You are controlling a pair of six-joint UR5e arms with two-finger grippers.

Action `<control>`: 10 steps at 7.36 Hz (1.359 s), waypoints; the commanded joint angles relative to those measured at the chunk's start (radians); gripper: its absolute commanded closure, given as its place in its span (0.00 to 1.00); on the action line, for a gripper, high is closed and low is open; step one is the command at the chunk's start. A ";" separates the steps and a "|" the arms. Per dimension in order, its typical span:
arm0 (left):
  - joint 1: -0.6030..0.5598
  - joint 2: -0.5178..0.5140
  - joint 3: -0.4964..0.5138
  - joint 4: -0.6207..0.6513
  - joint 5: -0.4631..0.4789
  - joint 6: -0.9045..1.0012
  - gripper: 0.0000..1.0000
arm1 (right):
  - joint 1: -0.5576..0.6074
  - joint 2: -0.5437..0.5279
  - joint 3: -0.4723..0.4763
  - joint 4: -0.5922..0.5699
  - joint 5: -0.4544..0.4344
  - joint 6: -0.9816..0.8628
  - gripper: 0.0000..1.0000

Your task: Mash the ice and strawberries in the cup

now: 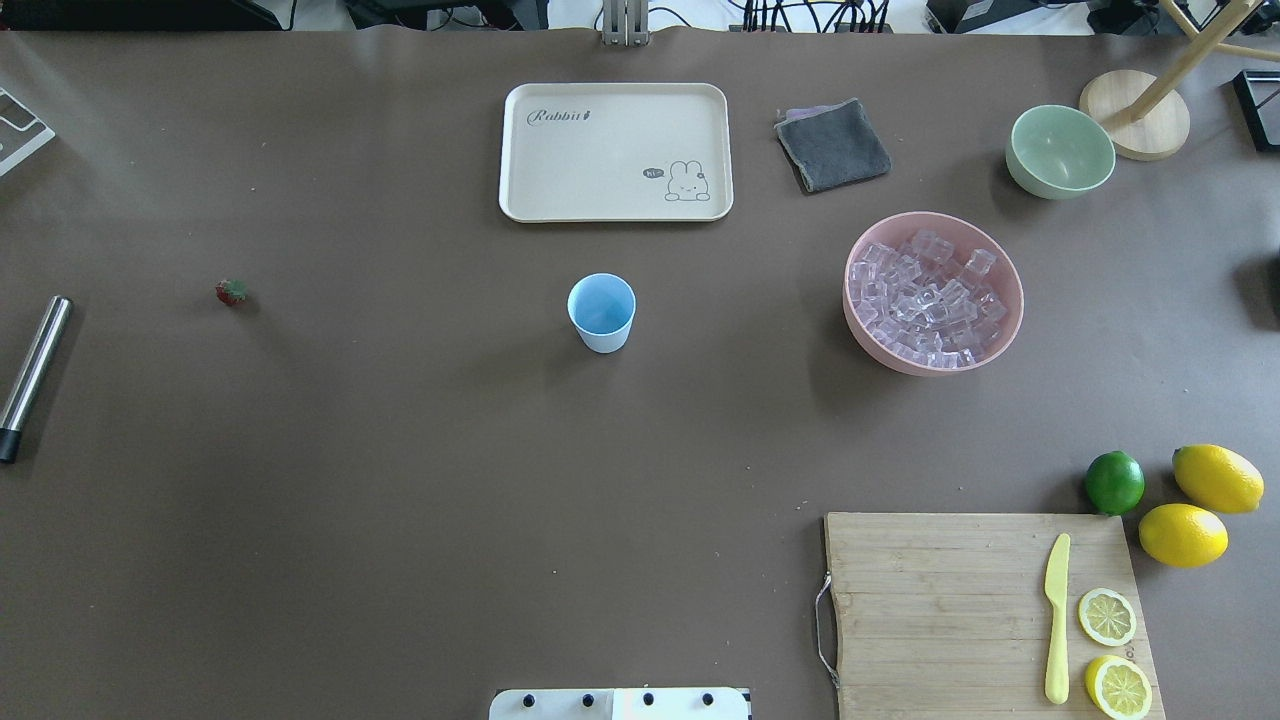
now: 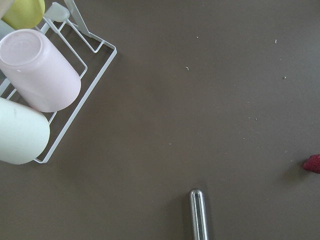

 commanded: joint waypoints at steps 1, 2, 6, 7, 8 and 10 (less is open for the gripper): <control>0.000 0.002 -0.001 0.000 -0.001 0.000 0.01 | 0.000 0.002 0.003 -0.001 0.009 0.002 0.00; 0.000 0.002 -0.002 0.000 -0.001 0.000 0.01 | -0.009 0.012 0.006 0.000 0.015 0.003 0.00; 0.000 0.003 0.001 -0.002 -0.001 0.003 0.01 | -0.193 0.057 0.058 0.159 0.030 0.130 0.00; 0.000 0.003 0.003 -0.002 -0.001 0.003 0.01 | -0.260 0.062 0.067 0.233 0.024 0.261 0.00; 0.000 0.003 0.003 -0.002 -0.001 0.003 0.01 | -0.340 0.103 0.063 0.287 0.006 0.343 0.00; 0.000 0.003 0.003 -0.002 0.000 0.005 0.01 | -0.539 0.187 0.108 0.295 -0.176 0.551 0.00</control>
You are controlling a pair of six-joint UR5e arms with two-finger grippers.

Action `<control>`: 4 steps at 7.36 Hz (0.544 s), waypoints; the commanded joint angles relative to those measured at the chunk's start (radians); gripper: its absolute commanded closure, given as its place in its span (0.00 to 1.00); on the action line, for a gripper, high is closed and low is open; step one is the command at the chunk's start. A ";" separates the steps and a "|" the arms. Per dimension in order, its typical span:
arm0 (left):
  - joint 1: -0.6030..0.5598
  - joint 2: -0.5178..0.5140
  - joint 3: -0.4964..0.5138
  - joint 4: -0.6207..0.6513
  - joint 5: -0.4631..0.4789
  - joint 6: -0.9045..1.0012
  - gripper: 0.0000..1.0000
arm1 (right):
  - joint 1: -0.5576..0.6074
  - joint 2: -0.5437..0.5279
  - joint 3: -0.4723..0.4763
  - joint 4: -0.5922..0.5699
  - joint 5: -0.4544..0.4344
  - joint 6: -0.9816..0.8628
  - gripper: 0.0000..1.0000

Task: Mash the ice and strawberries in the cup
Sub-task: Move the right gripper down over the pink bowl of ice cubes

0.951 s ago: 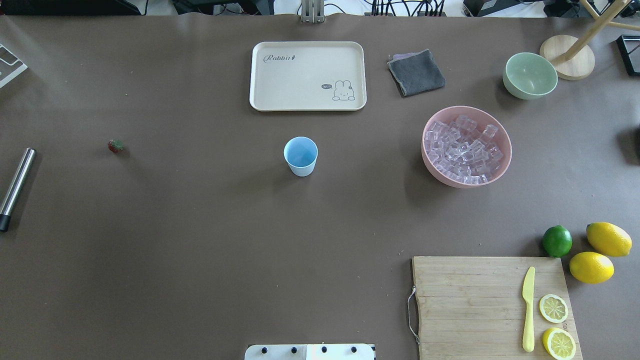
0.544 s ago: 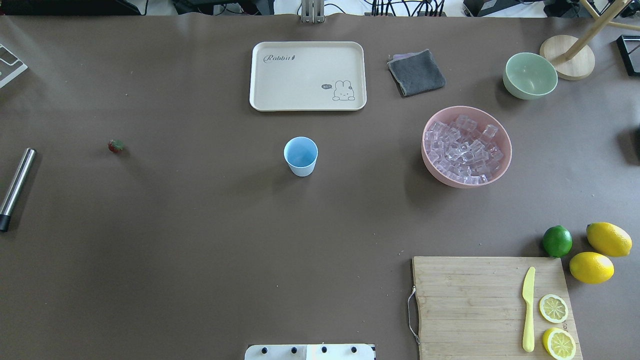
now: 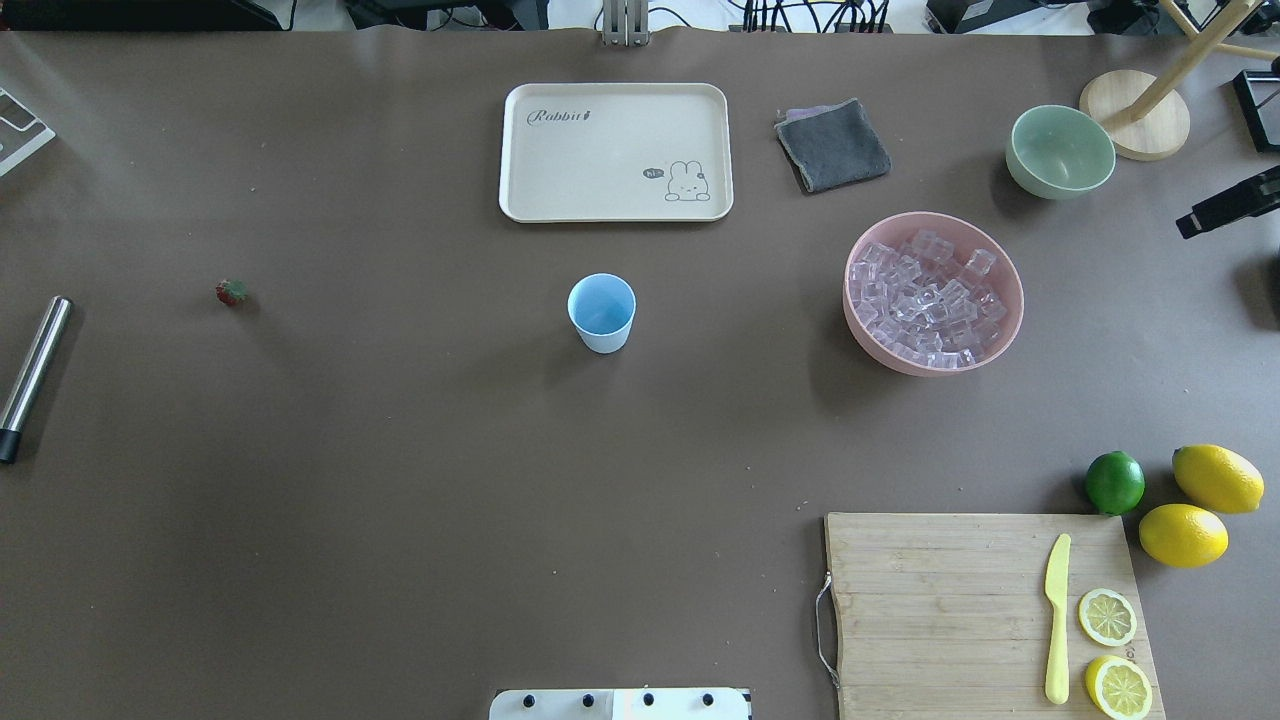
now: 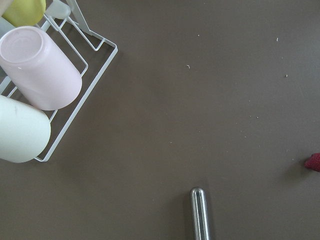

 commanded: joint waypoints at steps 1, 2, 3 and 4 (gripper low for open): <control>0.000 0.000 -0.002 0.000 -0.001 0.001 0.01 | -0.191 0.061 0.058 0.014 -0.171 0.253 0.00; 0.000 -0.001 -0.002 0.000 -0.001 0.001 0.01 | -0.229 0.102 0.046 0.013 -0.184 0.265 0.00; 0.000 -0.001 -0.002 0.000 -0.001 0.001 0.01 | -0.283 0.116 0.047 0.017 -0.231 0.338 0.00; 0.000 -0.001 -0.004 0.000 -0.001 0.001 0.01 | -0.303 0.136 0.044 0.017 -0.229 0.415 0.00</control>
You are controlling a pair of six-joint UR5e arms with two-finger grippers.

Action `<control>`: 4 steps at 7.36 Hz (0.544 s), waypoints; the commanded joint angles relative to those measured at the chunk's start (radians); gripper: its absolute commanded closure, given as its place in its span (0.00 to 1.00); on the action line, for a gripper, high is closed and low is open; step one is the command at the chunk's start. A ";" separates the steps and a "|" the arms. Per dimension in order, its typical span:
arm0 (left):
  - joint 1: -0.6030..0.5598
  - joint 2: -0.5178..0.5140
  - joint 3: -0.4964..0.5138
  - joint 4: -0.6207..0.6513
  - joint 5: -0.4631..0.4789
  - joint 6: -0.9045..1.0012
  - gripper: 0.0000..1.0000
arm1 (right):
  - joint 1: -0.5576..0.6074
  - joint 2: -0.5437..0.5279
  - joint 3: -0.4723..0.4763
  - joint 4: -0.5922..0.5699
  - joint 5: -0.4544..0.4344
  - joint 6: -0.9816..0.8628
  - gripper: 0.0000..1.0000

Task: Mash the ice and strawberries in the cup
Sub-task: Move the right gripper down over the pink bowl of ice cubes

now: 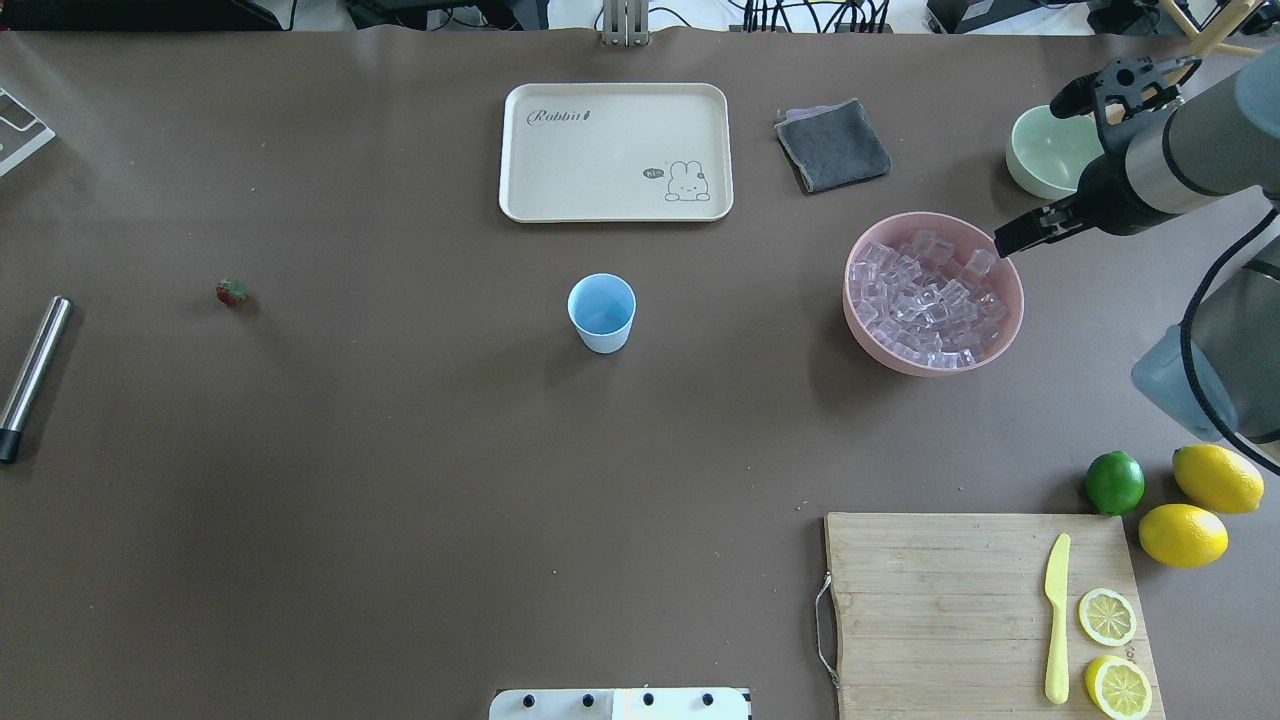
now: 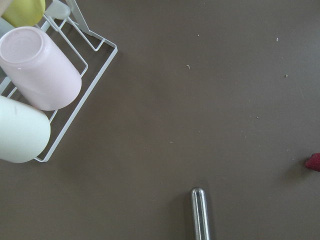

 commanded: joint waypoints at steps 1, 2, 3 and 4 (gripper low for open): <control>0.000 -0.002 0.000 0.000 0.000 0.002 0.01 | -0.092 0.041 -0.009 0.002 -0.031 0.099 0.00; 0.000 -0.003 0.002 0.000 0.001 0.003 0.01 | -0.104 0.055 -0.037 0.000 -0.033 0.098 0.01; 0.000 -0.003 -0.001 0.000 0.001 0.003 0.01 | -0.113 0.069 -0.070 0.000 -0.047 0.087 0.01; 0.000 -0.003 -0.003 0.000 0.001 0.002 0.01 | -0.115 0.082 -0.101 0.000 -0.070 0.066 0.02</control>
